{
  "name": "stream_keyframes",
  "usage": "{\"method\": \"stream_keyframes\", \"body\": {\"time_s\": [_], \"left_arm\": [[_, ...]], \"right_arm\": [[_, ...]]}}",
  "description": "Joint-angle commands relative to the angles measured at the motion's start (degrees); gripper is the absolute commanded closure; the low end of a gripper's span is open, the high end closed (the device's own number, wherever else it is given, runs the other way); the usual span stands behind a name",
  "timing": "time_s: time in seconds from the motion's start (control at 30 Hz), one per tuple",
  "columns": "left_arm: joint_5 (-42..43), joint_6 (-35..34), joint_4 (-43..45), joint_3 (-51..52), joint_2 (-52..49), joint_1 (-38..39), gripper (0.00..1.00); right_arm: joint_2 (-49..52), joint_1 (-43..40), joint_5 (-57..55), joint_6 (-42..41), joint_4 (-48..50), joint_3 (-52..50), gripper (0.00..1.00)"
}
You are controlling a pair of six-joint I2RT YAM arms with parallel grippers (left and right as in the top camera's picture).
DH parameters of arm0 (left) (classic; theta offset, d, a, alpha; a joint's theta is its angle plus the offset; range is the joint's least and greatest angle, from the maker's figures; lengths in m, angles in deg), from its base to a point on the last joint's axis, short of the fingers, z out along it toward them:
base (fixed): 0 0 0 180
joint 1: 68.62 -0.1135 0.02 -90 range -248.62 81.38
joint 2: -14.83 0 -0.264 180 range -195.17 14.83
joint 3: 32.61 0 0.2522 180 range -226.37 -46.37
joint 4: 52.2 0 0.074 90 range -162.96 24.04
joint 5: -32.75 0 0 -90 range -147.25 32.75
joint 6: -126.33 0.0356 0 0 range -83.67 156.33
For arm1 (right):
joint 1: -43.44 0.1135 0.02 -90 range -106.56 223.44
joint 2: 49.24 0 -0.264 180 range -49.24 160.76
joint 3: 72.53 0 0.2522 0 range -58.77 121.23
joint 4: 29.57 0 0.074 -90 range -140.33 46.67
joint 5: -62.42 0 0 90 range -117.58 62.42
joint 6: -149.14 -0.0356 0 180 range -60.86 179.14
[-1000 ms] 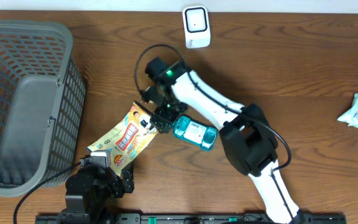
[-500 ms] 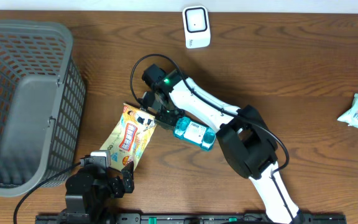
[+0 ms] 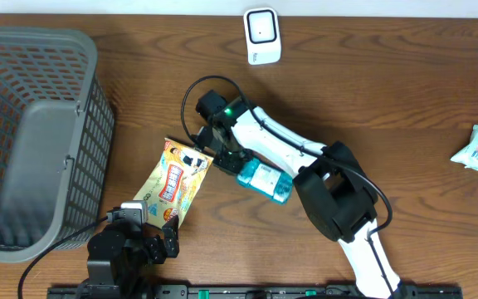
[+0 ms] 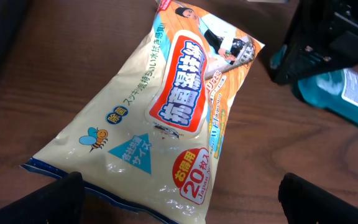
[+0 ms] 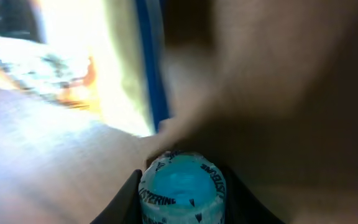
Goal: Scan the item barcode
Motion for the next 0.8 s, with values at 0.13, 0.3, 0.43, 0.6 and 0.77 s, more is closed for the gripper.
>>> {"method": "stream_keyframes", "body": {"time_s": [0.13,0.3,0.43,0.6,0.77], "left_arm": [[-0.55,0.09,-1.68,0.20,0.04,-0.02,0.01],[-0.55,0.09,-1.68,0.20,0.04,-0.02,0.01],[-0.55,0.09,-1.68,0.20,0.04,-0.02,0.01],[-0.55,0.11,-1.68,0.20,0.04,-0.02,0.01],[-0.55,0.09,-1.68,0.20,0.04,-0.02,0.01]], "right_arm": [[1.20,-4.85,27.80,-1.86,-4.22,6.34,0.98],[1.22,-9.11,41.62,-1.86,-6.14,6.36,0.99],[1.25,-11.74,45.81,-1.86,-6.86,5.55,0.99],[1.62,-12.39,52.06,-1.40,-6.58,2.21,0.99],[1.66,-12.76,59.36,2.16,-5.92,-1.38,0.99]]}}
